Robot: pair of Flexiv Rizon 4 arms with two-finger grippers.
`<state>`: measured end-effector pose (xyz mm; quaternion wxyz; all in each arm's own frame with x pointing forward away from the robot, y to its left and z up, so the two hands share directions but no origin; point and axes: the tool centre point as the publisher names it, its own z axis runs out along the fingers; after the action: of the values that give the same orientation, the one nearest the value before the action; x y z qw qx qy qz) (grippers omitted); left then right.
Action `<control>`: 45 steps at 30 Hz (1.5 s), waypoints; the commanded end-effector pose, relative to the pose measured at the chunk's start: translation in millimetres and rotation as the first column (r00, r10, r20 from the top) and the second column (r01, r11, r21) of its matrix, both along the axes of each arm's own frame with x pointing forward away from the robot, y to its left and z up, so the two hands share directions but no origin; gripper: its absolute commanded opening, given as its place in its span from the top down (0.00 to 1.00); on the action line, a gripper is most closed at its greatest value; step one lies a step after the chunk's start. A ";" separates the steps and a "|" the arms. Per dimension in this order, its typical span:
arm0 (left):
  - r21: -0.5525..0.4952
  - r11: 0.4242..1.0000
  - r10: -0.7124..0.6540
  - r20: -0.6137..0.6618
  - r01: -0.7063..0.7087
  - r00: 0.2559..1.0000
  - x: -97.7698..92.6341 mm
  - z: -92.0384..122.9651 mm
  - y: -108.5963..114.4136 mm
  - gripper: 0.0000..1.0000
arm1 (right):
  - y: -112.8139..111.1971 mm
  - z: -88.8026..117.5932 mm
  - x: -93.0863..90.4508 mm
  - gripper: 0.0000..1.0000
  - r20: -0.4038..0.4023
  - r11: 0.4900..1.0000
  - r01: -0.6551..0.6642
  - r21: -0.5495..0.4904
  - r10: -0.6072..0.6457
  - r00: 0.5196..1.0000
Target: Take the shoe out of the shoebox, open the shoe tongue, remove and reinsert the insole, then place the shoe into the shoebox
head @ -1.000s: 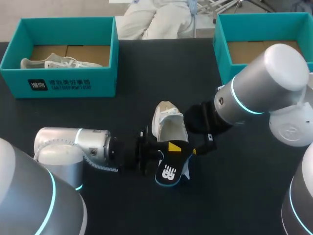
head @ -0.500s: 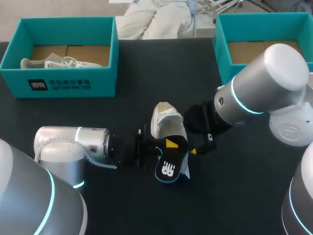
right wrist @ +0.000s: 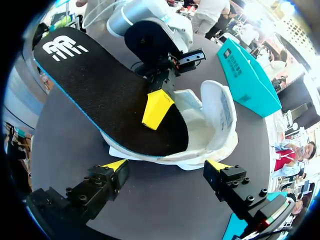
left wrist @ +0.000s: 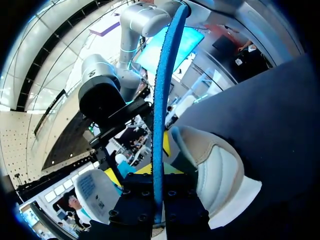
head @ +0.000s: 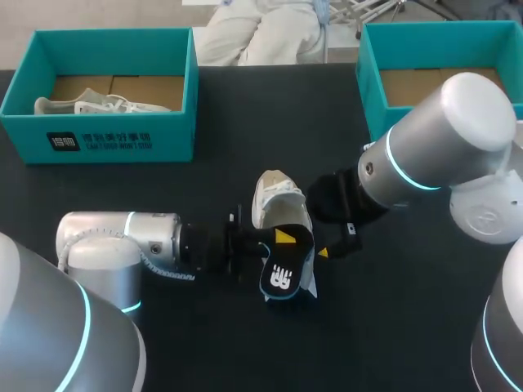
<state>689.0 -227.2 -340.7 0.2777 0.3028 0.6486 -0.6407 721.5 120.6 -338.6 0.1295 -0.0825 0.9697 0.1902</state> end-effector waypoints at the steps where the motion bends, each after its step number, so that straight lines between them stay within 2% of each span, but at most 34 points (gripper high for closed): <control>1: -0.005 1.000 0.000 0.003 0.000 1.000 -1.3 4.3 1.9 0.68 | 0.5 -1.4 -1.1 0.00 0.003 1.000 0.002 0.001 -0.002 1.000; 5: -0.016 1.000 0.001 0.012 0.000 1.000 -1.3 10.8 2.7 0.67 | 0.5 -1.4 -1.1 0.00 0.003 1.000 0.002 0.001 -0.002 1.000; 16: -0.055 0.998 0.001 0.036 0.001 0.999 -3.1 26.1 7.0 0.71 | 0.5 -1.4 -1.1 0.00 0.003 1.000 0.002 0.001 -0.002 1.000; 19: -0.064 0.998 -0.007 0.042 0.009 0.999 -7.3 32.4 7.7 0.75 | 0.5 -1.4 -1.1 0.00 0.003 1.000 0.002 0.001 -0.002 1.000; 29: -0.076 0.997 -0.009 0.072 0.014 0.997 -16.6 44.5 14.3 0.72 | 0.5 -1.4 -1.1 0.00 0.003 1.000 0.002 0.001 -0.002 1.000; 37: -0.086 0.996 -0.015 0.070 0.021 0.997 -29.5 47.8 21.5 0.73 | 0.5 -1.4 -1.1 0.00 0.003 1.000 0.002 0.001 -0.002 1.000; 40: -0.088 0.996 -0.012 0.060 0.017 0.998 -33.8 46.7 22.6 0.79 | 0.5 -1.4 -1.1 0.00 0.003 1.000 0.002 0.001 -0.002 1.000; 41: -0.086 0.996 -0.012 0.058 0.017 0.998 -34.5 46.4 22.4 0.85 | 0.5 -1.4 -1.1 0.00 0.003 1.000 0.002 0.001 -0.002 1.000; 42: -0.084 0.996 -0.007 0.053 0.011 0.999 -35.4 46.0 22.2 1.00 | 0.5 -1.4 -1.1 0.00 0.003 1.000 0.002 0.001 -0.002 1.000; 45: -0.064 0.998 -0.006 0.056 0.010 0.998 -35.2 41.9 18.4 1.00 | 0.5 -1.4 -1.1 0.00 0.003 1.000 0.002 0.001 -0.002 1.000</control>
<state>656.7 -205.7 -299.3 0.2999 0.3156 0.6150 -0.6574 721.7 120.7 -338.9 0.1295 -0.0825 0.9696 0.1903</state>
